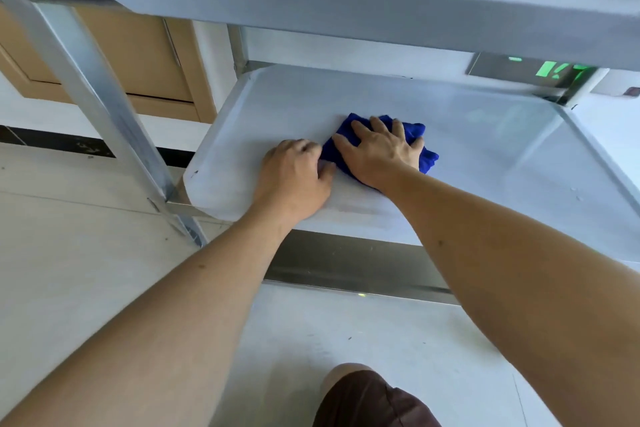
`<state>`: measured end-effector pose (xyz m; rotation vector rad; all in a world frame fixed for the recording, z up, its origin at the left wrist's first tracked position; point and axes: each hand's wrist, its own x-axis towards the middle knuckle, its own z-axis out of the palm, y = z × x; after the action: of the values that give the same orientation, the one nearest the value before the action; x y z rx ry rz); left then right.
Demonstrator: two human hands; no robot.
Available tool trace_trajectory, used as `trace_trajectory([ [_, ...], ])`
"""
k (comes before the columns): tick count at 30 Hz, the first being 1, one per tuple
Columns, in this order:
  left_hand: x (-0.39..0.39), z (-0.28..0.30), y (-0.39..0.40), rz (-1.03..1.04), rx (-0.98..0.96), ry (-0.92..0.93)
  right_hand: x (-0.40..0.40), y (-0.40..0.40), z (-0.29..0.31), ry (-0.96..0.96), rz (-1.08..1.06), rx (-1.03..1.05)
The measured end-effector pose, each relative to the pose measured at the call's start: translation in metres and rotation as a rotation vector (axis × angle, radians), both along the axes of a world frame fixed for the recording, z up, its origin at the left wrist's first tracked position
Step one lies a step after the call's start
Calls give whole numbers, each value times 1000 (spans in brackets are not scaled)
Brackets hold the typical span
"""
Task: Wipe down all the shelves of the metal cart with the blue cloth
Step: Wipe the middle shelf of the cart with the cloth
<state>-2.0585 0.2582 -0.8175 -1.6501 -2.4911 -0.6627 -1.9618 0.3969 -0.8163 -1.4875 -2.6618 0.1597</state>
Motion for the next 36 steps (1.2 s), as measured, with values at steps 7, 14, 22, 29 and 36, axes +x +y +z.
trace_trajectory([
  [7,-1,-6,1,19,-18,65,-43,54,5,-1,-34,-5],
  [14,-1,-9,2,48,38,63,-76,98,9,10,-69,-20],
  [22,0,-7,3,84,30,66,-84,110,12,4,-66,-16],
  [29,1,-1,5,85,-18,117,-63,86,10,-9,-39,1],
  [36,6,7,1,72,-47,102,-13,39,1,33,0,28],
])
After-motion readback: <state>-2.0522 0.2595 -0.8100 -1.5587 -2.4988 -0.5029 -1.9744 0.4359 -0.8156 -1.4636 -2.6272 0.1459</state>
